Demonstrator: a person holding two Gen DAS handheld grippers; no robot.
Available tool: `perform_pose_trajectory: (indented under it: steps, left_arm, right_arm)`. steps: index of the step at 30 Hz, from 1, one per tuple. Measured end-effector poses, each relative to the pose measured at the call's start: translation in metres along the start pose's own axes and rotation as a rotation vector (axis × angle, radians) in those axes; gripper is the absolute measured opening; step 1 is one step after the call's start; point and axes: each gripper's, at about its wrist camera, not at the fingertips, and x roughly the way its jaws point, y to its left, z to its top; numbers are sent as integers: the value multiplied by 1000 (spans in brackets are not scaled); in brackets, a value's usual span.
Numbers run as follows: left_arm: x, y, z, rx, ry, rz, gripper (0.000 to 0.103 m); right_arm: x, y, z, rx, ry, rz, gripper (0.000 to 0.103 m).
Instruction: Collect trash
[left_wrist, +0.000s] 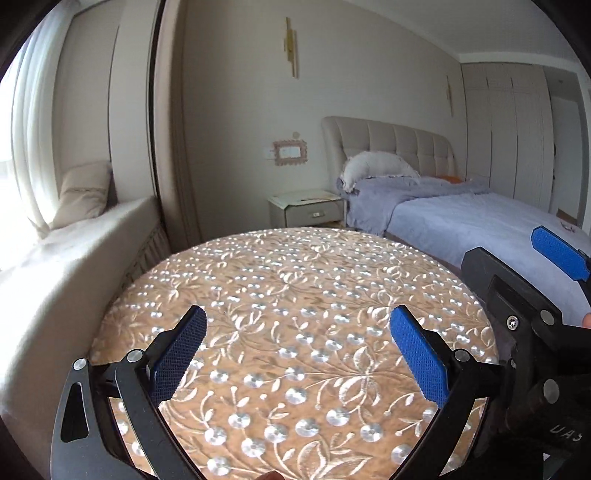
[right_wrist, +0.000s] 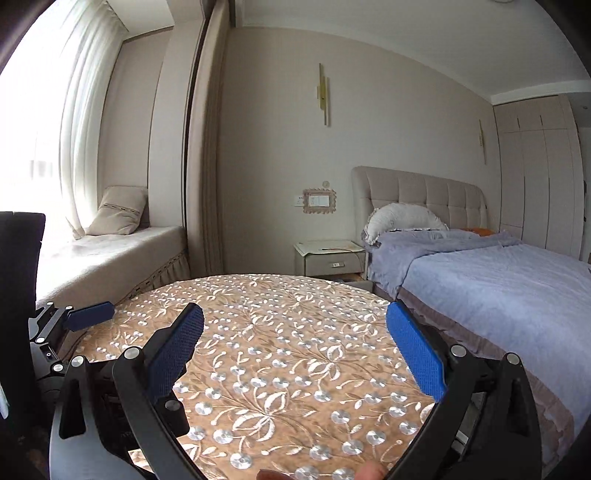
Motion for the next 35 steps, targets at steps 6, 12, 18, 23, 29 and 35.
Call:
perform_pose_trajectory:
  steps: [6, 12, 18, 23, 29, 35]
  left_arm:
    - [-14, 37, -3, -38, -42, 59, 98]
    - [-20, 56, -5, -65, -54, 68, 98]
    - [-27, 69, -8, -82, -70, 70, 98]
    - [-30, 73, -8, -88, -75, 76, 98]
    - [-31, 75, -8, -94, -73, 75, 98]
    - [-32, 73, -7, -96, -72, 66, 98]
  right_arm:
    - [-2, 34, 10, -28, -22, 38, 98]
    - [-1, 55, 15, -36, -23, 69, 98]
    - [-6, 68, 19, -56, -40, 78, 98]
    - [-7, 76, 21, -70, -52, 79, 98]
    - [-7, 75, 22, -67, -56, 82, 98]
    - [-7, 72, 21, -52, -64, 78, 98]
